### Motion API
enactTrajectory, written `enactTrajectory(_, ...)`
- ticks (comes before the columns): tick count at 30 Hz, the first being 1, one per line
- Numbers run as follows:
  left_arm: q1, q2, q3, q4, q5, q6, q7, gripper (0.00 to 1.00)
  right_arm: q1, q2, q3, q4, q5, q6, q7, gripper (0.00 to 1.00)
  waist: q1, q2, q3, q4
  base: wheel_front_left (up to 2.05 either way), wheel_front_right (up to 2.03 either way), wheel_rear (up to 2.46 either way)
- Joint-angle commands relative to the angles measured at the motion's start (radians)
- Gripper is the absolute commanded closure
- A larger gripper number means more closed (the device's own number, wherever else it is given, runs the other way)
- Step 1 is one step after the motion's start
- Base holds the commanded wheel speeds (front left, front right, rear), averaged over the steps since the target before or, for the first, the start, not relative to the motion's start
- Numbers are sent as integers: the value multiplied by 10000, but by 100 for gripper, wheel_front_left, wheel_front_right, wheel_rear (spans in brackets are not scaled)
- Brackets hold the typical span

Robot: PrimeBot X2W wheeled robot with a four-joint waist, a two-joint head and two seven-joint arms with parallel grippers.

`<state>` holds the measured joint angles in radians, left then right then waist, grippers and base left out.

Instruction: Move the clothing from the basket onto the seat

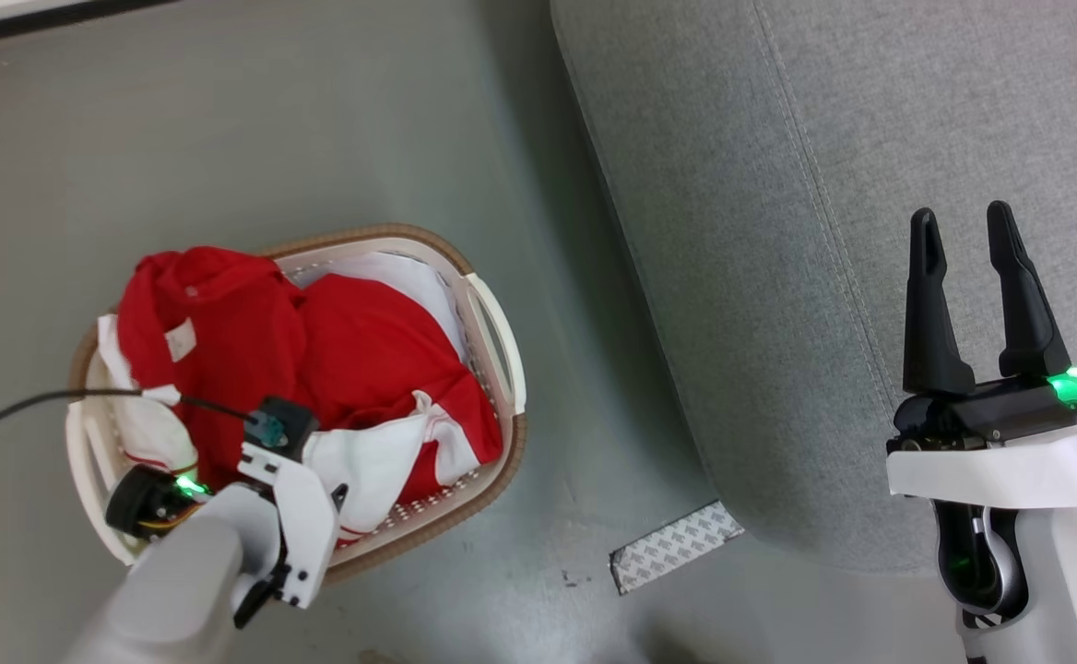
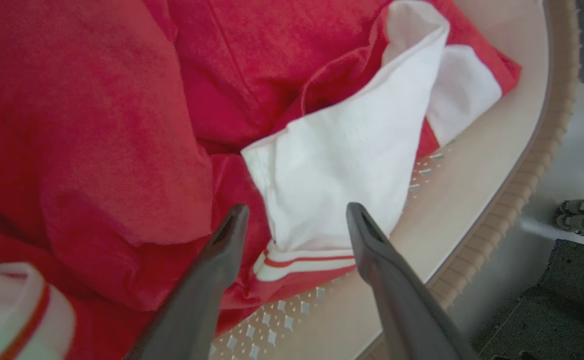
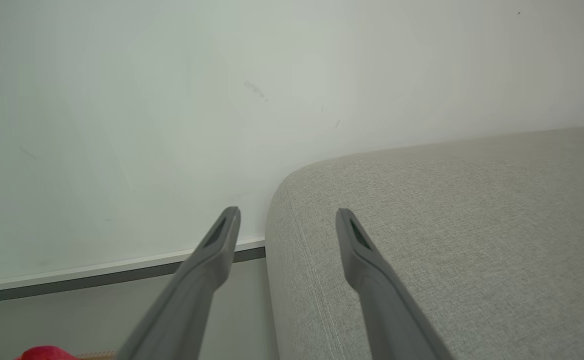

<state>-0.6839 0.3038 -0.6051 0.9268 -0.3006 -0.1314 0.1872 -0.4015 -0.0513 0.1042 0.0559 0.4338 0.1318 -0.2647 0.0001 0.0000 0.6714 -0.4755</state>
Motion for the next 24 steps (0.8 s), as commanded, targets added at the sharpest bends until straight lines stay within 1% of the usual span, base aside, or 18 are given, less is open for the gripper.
enactTrajectory(1, -247, 224, -142, 127, -163, 20, 243, 0, -139, 10, 16, -17, 122, -21, 6, 0, -1, 0, 198, -129, 0, 0, 0)
enactTrajectory(4, -531, 481, -471, 341, -241, 20, 547, 0, -226, 12, 67, -71, 256, -21, 6, 0, -1, 0, 444, -222, 0, 0, 0)
enactTrajectory(6, -610, 516, -597, 376, -289, 21, 581, 0, -268, 12, 90, -97, 292, -21, 6, 0, -1, 0, 528, -254, 0, 0, 0)
enactTrajectory(8, -661, 524, -928, 480, -412, 20, 807, 0, -311, 11, 128, -114, 349, -21, 6, 0, -1, 0, 669, -305, 0, 0, 0)
enactTrajectory(12, -904, 743, -1726, 517, -660, 19, 1240, 0, -271, 11, 187, -123, 429, -21, 6, 0, -1, 0, 878, -345, 0, 0, 0)
enactTrajectory(16, -1095, 884, -2406, 558, -744, 19, 1431, 0, -290, 11, 205, -86, 446, -21, 6, 0, -1, 0, 964, -343, 0, 0, 0)
enactTrajectory(17, -1155, 918, -2513, 575, -792, 19, 1404, 20, -303, 11, 214, -81, 456, -21, 6, 0, -1, 0, 977, -344, 0, 0, 0)
enactTrajectory(18, -1202, 935, -2617, 594, -850, 19, 1359, 59, -323, 10, 220, -71, 462, -21, 6, 0, -1, 0, 985, -344, 0, 0, 0)
enactTrajectory(19, -1261, 958, -2728, 575, -891, 19, 1253, 90, -343, 10, 227, -56, 469, -21, 6, 0, -1, 0, 988, -342, 0, 0, 0)
enactTrajectory(20, -1330, 966, -2783, 600, -957, 19, 1167, 100, -358, 11, 232, -40, 470, -21, 6, 0, -1, 0, 981, -334, 0, 0, 0)
enactTrajectory(24, -1320, 862, -3080, 644, -1346, 19, 727, 100, -430, 11, 208, 63, 357, -21, 6, 0, -1, 0, 780, -259, 0, 0, 0)
